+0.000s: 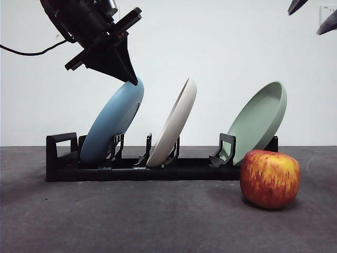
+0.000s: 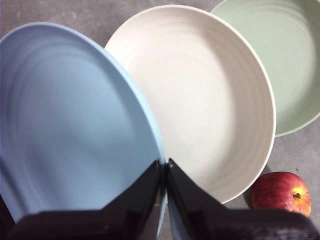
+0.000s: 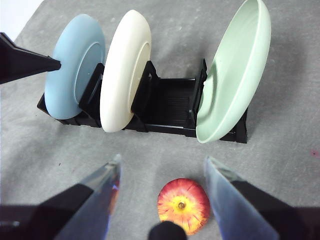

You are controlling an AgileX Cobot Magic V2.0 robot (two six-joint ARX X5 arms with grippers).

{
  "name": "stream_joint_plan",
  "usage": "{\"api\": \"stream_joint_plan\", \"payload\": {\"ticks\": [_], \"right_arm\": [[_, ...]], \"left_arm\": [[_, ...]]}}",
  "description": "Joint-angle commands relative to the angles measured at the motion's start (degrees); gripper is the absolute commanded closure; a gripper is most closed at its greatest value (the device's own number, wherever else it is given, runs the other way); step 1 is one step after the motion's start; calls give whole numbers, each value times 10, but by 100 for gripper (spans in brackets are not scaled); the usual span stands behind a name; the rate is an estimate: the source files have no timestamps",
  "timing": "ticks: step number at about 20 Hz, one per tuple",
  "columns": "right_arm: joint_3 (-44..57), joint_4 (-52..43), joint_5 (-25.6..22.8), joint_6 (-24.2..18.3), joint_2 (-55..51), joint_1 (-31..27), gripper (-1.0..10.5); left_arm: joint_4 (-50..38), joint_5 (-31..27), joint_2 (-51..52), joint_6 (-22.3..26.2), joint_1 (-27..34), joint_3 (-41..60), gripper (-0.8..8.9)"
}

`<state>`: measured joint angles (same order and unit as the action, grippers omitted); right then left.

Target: Take the blue plate from the plate rack,put the plate on the table,take the apple from the table,put the apple in the plate

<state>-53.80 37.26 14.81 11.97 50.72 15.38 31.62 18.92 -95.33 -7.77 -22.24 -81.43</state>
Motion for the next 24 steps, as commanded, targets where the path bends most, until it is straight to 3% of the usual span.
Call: {"api": "stream_joint_plan", "payload": {"ticks": [1, 10, 14, 18, 21, 24], "right_arm": [[-3, -3, -2, -5, 0, 0, 664], [-3, -2, -2, -5, 0, 0, 664], [-3, 14, -2, -5, 0, 0, 663], [-3, 42, -2, -22, 0, 0, 663], [-3, 56, -2, -26, 0, 0, 663], [-3, 66, -2, -31, 0, 0, 663]], "left_arm": [[-2, -6, 3, 5, 0, -1, 822], [21, -4, 153, 17, -40, -4, 822], [128, -5, 259, 46, -84, -4, 822], [265, -22, 321, 63, -167, -4, 822], [344, -123, 321, 50, -251, -1, 822], [328, -218, 321, -16, -359, 41, 822]]}}
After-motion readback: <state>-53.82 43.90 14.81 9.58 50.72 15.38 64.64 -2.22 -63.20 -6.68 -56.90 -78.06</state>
